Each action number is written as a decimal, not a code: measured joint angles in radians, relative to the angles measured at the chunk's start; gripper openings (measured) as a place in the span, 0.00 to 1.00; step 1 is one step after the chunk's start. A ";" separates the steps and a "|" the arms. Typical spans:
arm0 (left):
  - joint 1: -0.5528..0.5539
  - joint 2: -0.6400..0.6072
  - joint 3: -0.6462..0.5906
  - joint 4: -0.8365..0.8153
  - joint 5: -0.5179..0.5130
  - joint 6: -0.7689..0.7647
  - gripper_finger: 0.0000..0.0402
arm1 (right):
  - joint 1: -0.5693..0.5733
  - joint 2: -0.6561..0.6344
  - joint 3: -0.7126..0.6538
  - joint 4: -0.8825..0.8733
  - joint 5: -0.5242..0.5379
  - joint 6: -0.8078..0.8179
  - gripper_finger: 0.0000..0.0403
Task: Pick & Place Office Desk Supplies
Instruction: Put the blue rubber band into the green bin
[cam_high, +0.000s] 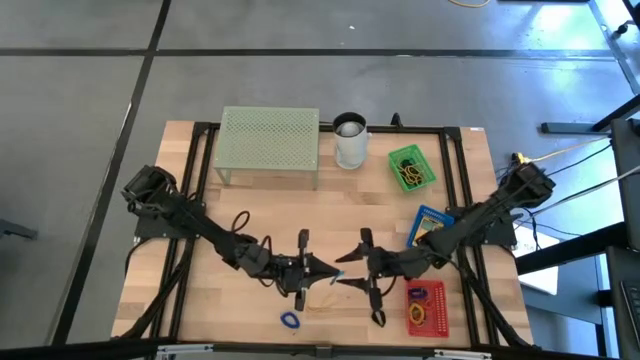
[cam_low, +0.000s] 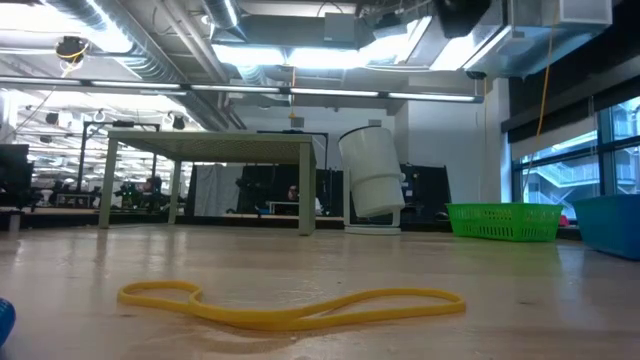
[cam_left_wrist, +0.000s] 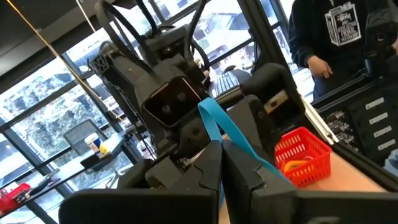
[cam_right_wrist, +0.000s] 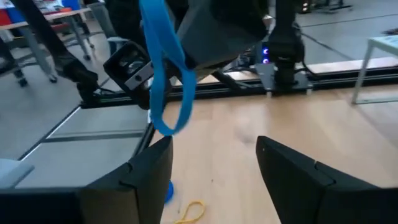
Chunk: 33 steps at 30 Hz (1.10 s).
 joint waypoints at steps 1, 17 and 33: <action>0.001 0.000 0.000 0.000 0.000 0.000 0.00 | -0.006 0.006 0.000 0.007 -0.015 0.000 0.59; 0.021 0.035 -0.001 -0.022 -0.008 0.026 0.00 | -0.050 0.090 0.000 0.185 -0.125 -0.001 0.61; 0.031 0.063 -0.001 0.054 -0.041 0.061 0.01 | -0.051 0.090 0.000 0.186 -0.120 0.004 0.37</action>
